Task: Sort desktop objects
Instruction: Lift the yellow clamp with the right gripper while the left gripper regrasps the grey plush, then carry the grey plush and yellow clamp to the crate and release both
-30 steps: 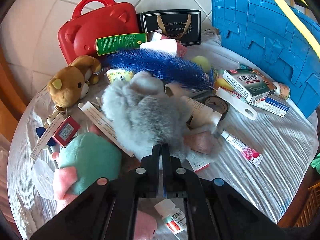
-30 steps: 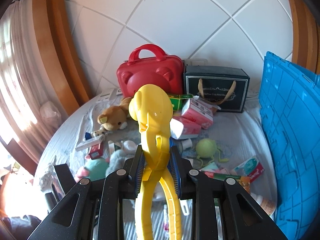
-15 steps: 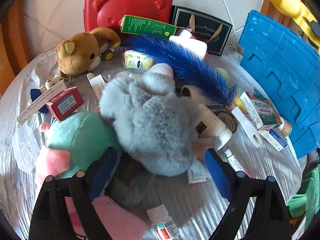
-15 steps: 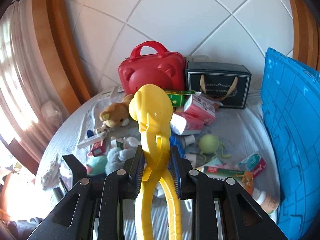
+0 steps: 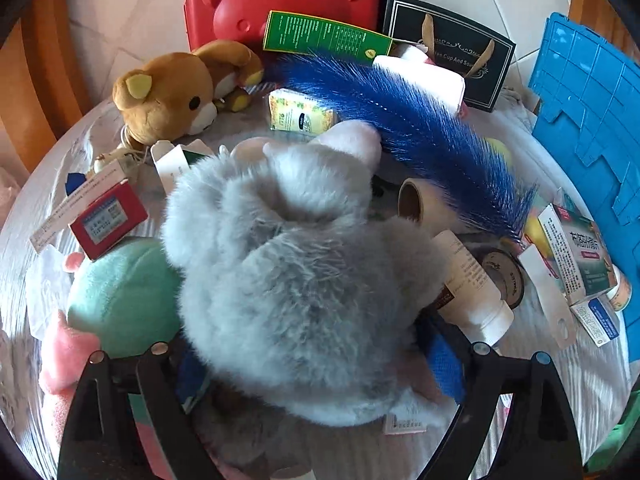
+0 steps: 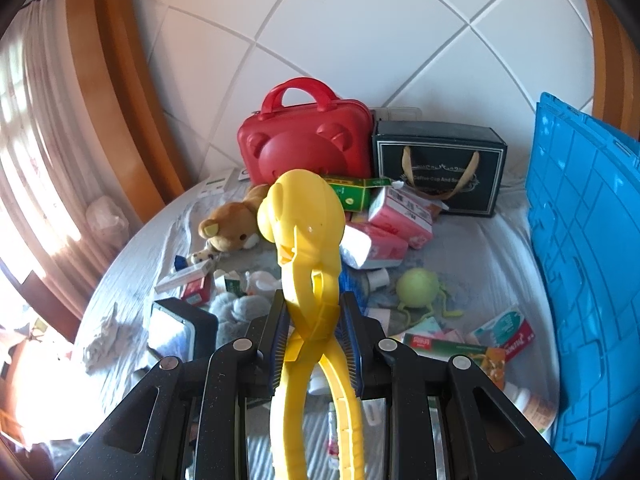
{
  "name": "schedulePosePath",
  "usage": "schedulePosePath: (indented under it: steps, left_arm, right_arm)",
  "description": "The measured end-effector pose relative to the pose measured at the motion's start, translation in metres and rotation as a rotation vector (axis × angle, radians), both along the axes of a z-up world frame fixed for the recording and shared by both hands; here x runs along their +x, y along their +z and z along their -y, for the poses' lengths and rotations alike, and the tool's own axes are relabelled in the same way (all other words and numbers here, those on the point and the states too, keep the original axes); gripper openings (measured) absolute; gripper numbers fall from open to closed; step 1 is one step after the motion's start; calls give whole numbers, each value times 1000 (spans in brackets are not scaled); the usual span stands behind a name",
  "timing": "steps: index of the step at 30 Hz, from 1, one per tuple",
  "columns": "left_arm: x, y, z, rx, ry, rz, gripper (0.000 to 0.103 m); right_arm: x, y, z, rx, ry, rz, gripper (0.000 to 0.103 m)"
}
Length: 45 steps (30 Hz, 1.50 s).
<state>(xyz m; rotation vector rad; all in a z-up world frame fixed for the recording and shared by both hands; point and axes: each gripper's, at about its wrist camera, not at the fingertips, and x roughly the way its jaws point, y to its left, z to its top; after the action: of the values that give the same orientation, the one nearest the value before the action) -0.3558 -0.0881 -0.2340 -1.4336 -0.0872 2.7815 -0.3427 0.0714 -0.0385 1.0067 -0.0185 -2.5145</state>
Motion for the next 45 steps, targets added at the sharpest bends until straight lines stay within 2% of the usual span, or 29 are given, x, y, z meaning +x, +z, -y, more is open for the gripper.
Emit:
schedulePosePath:
  steps: [1, 2, 3, 4, 5, 10, 16, 23, 29, 33, 38, 42, 45]
  left_arm:
    - [0, -1, -4, -11, -13, -10, 90]
    - [0, 0, -7, -20, -35, -24, 81]
    - [1, 1, -10, -41, -48, -44, 69]
    - [2, 5, -11, -38, -58, -59, 42]
    - [1, 7, -10, -9, -65, -56, 38]
    - [5, 13, -13, -15, -113, -58, 35]
    - [26, 55, -22, -64, -180, -178, 35]
    - [41, 132, -40, -99, -285, -323, 35]
    - [49, 205, -66, -93, -370, -467, 35]
    - [53, 250, -102, -67, -462, -557, 35]
    - [61, 299, -168, -27, -583, -647, 35]
    - [62, 324, -230, -4, -658, -687, 35]
    - [59, 337, -283, 24, -708, -696, 35]
  right_arm:
    - [0, 0, -1, 3, 1, 0, 25]
    - [-1, 0, -2, 5, 1, -1, 25]
    - [-2, 0, -5, 4, 0, -2, 25]
    - [-3, 0, -6, 1, -1, -2, 25]
    - [-4, 0, -8, -3, -3, -2, 25]
    - [-5, 3, -13, -18, 0, -8, 25]
    - [0, 13, -15, -20, -2, -42, 25]
    - [6, 24, -20, -66, -44, -74, 25]
    - [30, 53, -41, -87, -135, -151, 25]
    - [56, 82, -69, -94, -224, -233, 25]
    - [91, 123, -125, -92, -351, -335, 25]
    - [115, 146, -181, -85, -453, -404, 25]
    - [124, 156, -224, -65, -519, -420, 25]
